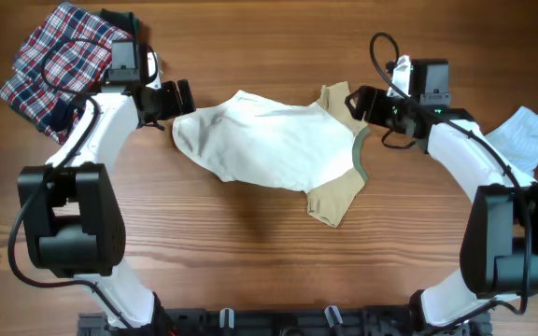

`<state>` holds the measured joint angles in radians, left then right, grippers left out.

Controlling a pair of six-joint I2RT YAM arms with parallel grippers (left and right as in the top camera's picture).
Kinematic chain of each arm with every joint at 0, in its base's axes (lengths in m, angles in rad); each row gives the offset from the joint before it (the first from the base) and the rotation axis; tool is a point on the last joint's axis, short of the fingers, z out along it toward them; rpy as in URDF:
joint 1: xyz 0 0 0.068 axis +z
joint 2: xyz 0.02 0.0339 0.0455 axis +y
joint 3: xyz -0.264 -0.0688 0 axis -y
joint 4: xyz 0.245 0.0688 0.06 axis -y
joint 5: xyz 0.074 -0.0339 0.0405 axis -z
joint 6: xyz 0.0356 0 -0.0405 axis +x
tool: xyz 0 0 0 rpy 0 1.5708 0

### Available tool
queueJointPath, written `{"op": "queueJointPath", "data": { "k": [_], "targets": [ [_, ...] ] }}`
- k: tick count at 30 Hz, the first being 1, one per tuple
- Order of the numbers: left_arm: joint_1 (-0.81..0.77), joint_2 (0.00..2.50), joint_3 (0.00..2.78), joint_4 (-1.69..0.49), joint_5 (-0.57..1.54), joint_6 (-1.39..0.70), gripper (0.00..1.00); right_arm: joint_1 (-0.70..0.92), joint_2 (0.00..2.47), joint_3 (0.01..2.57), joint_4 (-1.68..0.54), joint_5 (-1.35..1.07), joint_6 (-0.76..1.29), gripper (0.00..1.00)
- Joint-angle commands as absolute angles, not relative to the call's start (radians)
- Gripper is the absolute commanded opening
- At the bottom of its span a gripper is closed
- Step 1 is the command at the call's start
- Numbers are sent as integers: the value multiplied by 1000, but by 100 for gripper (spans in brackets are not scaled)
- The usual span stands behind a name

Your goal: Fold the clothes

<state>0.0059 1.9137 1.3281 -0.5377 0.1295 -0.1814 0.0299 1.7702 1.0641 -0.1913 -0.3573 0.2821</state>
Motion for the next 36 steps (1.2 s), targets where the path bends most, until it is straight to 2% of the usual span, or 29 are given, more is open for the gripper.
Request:
{"op": "queueJointPath", "data": {
  "k": [1,8,14,36],
  "targets": [
    [4,1895,1329,-519,145,-161,100,36,1792,1083,-136,-328,273,84],
    [-1,1895,1329,-474,171,-161,100,36,1844,1085,-17,-313,299,87],
    [-2,1895,1329,-474,171,-161,100,36,1954,1167,-117,-313,267,91],
    [-2,1963,1326,-509,171,-162,100,36,1954,1179,-117,-313,228,92]
  ]
}}
